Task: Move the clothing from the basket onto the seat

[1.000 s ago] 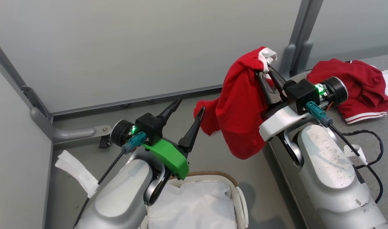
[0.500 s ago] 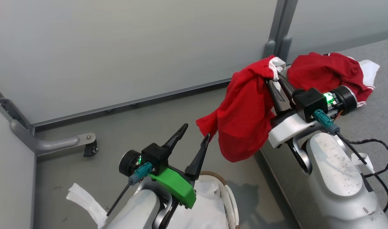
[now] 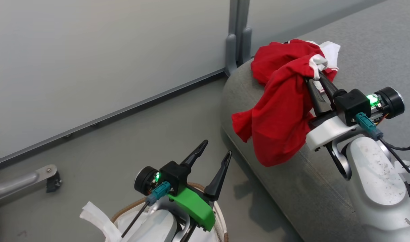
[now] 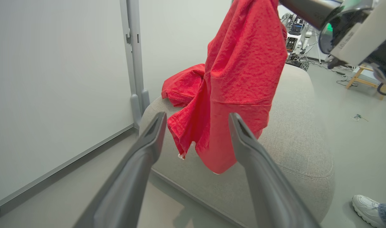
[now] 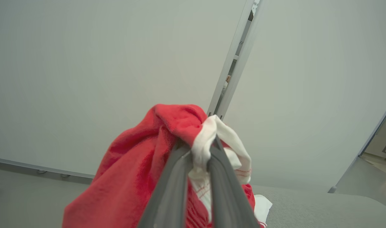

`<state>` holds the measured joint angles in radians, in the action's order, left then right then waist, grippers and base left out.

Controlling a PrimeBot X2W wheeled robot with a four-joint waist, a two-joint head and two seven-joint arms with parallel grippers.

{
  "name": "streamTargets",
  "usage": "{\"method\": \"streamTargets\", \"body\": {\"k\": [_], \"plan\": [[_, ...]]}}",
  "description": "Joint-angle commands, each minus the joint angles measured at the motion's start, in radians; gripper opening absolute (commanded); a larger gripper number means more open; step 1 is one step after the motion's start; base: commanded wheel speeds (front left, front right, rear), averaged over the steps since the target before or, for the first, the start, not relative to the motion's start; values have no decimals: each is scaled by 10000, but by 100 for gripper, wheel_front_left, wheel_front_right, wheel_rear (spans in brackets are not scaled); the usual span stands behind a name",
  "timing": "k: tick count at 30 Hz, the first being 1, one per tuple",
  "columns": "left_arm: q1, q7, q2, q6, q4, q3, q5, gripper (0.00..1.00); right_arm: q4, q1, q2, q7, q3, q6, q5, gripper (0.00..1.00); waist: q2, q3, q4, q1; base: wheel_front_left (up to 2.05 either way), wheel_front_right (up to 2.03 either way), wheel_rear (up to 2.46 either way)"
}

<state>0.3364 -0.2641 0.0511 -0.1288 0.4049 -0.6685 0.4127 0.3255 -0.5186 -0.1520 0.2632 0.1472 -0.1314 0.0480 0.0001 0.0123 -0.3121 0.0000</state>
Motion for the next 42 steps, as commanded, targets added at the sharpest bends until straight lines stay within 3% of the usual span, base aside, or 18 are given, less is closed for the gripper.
{"method": "streamTargets", "body": {"k": [1, 8, 16, 22, 31, 38, 42], "plan": [[-105, -3, 22, -28, -2, 11, -89, 100, -79, 158, -49, 23, -35, 14, 12, 0, -1, 332, -811, 0, 0, 0, 0], [152, -3, 18, -29, 61, -105, -231, 100, -203, 173, -7, 23, -388, 14, -52, 0, -1, 812, -1283, 0, 0, 0, 0], [510, -3, 112, -29, 122, -239, -394, 100, -203, -429, -5, 23, -975, 14, 22, 0, -1, 1548, -1146, 0, 0, 0, 0], [931, -3, 320, -28, 49, -222, -639, 100, 56, -2007, -737, 23, -1448, 14, 318, 0, -1, 2460, -753, 0, 0, 0, 0], [1832, -3, 765, -29, -246, -99, -1101, 100, 1086, -5449, -2496, 23, -2820, 14, 396, 0, -1, 4328, -41, 0, 0, 0, 0], [2528, -3, 977, -28, -545, -22, -1522, 100, 2733, -6892, -3002, 23, -3919, 14, 828, 0, -1, 5743, 344, 0, 0, 0, 0], [2852, -3, 1014, 1, -663, -58, -1704, 100, 3408, -6909, -2851, 23, -4426, 14, 1029, 0, -1, 6407, 473, 0, 0, 0, 0]]}}
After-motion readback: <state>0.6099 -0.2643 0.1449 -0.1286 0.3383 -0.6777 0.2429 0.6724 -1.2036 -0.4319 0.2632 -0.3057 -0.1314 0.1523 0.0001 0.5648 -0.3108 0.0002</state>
